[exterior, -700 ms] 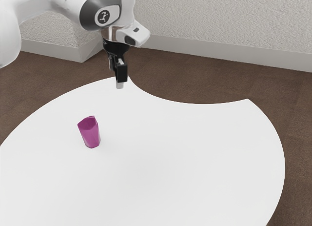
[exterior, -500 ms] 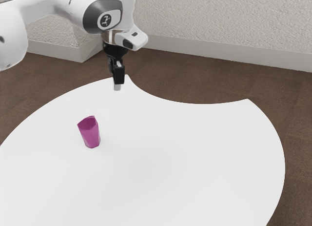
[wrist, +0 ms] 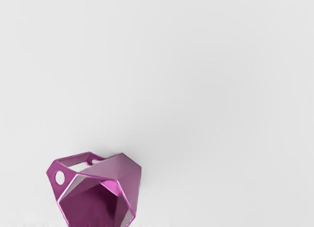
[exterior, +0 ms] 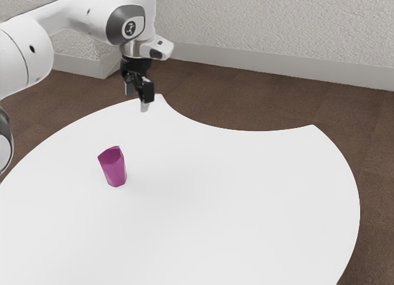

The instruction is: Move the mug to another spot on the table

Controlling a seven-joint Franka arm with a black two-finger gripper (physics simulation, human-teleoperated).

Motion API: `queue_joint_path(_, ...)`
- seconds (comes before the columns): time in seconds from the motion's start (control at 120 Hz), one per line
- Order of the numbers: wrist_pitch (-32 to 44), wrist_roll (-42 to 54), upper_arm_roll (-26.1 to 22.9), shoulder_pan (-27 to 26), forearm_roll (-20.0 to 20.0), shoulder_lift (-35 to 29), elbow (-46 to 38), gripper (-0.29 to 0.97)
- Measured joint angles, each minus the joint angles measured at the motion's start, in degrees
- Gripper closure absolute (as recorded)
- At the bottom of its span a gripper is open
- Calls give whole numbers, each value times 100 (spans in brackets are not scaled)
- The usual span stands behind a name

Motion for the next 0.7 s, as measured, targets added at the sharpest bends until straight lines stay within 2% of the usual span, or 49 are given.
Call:
queue_joint_path(0.167, 46, -691, 328, 51, -92, 434, 129, 0)
queue_joint_path(0.325, 208, -1223, 882, 124, -745, 976, 317, 0)
queue_joint_path(0.483, 470, -1632, 953, 385, -1161, 1310, 316, 0)
queue_joint_path(0.7, 687, -2042, 929, 785, -1326, 1709, 310, 0)
